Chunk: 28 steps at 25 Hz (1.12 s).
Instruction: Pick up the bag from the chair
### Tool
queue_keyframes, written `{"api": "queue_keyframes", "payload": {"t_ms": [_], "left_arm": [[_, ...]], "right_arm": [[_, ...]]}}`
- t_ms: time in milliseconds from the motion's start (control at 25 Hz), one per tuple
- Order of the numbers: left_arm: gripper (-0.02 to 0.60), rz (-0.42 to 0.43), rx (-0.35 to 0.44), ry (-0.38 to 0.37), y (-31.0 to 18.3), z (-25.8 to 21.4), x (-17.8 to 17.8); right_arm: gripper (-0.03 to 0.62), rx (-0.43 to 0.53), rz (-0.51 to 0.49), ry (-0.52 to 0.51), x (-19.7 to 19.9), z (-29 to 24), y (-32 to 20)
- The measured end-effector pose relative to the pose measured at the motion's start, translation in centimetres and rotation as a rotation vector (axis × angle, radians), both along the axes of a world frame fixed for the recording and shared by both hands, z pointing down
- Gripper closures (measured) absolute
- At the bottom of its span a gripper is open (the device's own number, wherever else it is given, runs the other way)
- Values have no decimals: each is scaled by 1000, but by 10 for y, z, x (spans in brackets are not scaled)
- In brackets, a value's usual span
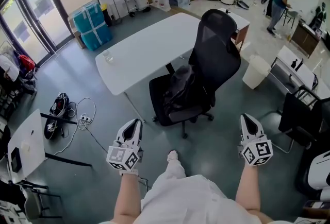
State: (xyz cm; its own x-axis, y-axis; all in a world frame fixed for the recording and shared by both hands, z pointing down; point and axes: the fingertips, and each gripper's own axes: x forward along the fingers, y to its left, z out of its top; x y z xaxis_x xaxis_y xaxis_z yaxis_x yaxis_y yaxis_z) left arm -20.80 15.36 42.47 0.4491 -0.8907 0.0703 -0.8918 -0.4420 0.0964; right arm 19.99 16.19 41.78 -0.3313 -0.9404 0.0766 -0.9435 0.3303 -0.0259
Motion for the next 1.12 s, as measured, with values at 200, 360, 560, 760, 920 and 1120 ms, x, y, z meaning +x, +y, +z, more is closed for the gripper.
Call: {"api": "queue_keyframes", "payload": {"t_ms": [200,360,560,760,920,1120], "left_arm": [[538,26,-10,27,-30,10,12],[538,70,-18,33,-65,17,26],[538,144,-35,46,-117,24,48],[536,206,-49,56,-171,34,64],[511,264,-56,71,-208,37,71],[481,333,-69,70,-237,45,84]], "right_arm": [[574,-13,-5,36,-2,7,-25],[574,-21,-15,74,-4,10,-52],[574,-42,-30,89,-9,16,-97],[572,-71,-58,119,-25,28,-144],[572,-75,-85,113,-41,35,-182],[572,-92,-112,133,-60,44,-218]]}}
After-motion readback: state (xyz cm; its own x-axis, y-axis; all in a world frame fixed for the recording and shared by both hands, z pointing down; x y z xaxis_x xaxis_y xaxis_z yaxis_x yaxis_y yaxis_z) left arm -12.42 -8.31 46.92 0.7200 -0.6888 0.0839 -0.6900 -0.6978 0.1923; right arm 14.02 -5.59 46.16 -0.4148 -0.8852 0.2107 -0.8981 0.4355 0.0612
